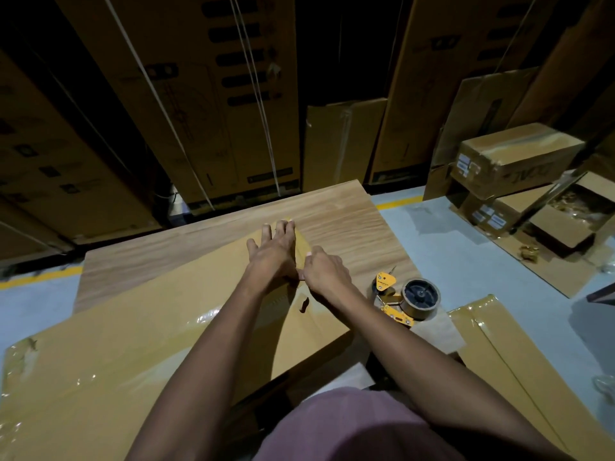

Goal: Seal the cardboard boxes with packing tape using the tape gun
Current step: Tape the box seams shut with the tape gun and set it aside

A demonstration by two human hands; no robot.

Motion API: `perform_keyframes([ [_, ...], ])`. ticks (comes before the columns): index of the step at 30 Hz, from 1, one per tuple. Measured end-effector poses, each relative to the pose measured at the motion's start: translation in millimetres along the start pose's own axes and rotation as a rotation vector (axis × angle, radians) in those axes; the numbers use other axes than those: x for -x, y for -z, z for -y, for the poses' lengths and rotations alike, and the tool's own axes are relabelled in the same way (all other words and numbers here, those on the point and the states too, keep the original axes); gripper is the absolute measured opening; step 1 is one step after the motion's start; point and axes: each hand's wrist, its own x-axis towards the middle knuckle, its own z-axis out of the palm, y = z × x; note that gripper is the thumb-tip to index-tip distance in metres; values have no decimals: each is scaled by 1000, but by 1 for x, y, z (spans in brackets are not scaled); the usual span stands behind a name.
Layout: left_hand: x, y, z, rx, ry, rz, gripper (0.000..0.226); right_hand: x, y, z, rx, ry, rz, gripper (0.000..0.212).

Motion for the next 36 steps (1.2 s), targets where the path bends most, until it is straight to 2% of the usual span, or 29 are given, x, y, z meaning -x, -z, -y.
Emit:
perform_keyframes([
  [2,-2,0,-1,23,21,14,141,4,-2,0,46,-6,-19,42],
  [5,-5,0,-4,34,41,40,146,-16,-3,8,-68,-15,-19,38],
  [10,-6,-1,0,72,47,63,146,-54,9,26,-250,113,174,48],
  [14,-10,0,5,82,38,70,146,-68,9,16,-294,208,290,50],
  [17,-10,3,8,37,19,45,147,-70,-1,9,-309,234,208,51],
  [22,-13,14,3,-27,18,51,144,-76,-7,8,-181,221,148,50],
  [28,-24,39,9,-73,-4,124,118,-85,-4,12,-105,197,145,50],
  [31,-26,46,13,-44,-17,97,102,-77,-5,4,-142,210,139,47],
  [36,-25,42,13,-60,-21,42,102,-42,-5,-32,-38,227,134,47],
])
